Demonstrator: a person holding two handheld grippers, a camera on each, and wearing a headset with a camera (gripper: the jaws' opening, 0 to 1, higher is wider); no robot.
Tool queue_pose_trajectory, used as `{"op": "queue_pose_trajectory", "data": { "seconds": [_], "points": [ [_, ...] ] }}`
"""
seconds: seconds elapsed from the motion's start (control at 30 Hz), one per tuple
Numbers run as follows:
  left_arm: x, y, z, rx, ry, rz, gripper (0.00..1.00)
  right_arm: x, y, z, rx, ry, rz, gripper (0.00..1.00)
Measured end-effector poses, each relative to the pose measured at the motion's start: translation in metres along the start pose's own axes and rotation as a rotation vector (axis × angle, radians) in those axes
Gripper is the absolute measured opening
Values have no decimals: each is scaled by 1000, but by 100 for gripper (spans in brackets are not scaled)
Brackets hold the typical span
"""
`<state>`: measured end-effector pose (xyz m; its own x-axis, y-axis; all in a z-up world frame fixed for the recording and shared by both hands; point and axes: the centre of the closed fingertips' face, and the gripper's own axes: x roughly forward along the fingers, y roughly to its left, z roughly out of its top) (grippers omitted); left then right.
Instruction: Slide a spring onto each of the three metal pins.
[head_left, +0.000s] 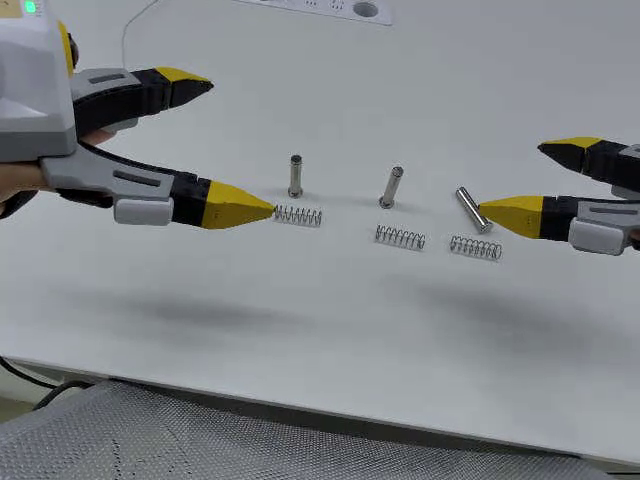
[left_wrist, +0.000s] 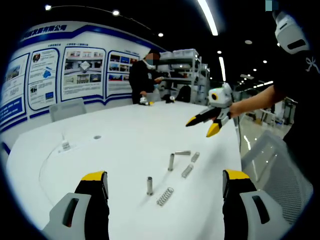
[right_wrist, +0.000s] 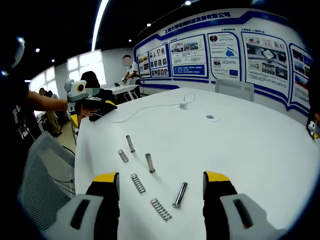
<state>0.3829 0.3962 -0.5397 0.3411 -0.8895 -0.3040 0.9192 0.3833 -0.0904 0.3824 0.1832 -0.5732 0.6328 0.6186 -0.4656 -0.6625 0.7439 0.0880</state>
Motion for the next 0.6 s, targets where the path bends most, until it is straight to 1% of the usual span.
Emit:
{"op": "queue_pose_trajectory", "data": {
  "seconds": [0.17,0.2,0.3,0.43,0.6],
  "points": [
    [2,2,0,-6,-4,3,97,3,-1,-4,7,23,-3,63],
    [2,2,0,-9,-5,2,97,4,-1,-5,18,26,0,63],
    [2,1,0,-11,-6,0,97,6,-2,-7,15,32,0,63],
    [3,1,-1,-16,-7,1,97,10,-6,-13,26,54,2,58],
    [4,0,-2,-21,-7,-3,97,18,-11,-24,21,106,-15,51]
  ]
}}
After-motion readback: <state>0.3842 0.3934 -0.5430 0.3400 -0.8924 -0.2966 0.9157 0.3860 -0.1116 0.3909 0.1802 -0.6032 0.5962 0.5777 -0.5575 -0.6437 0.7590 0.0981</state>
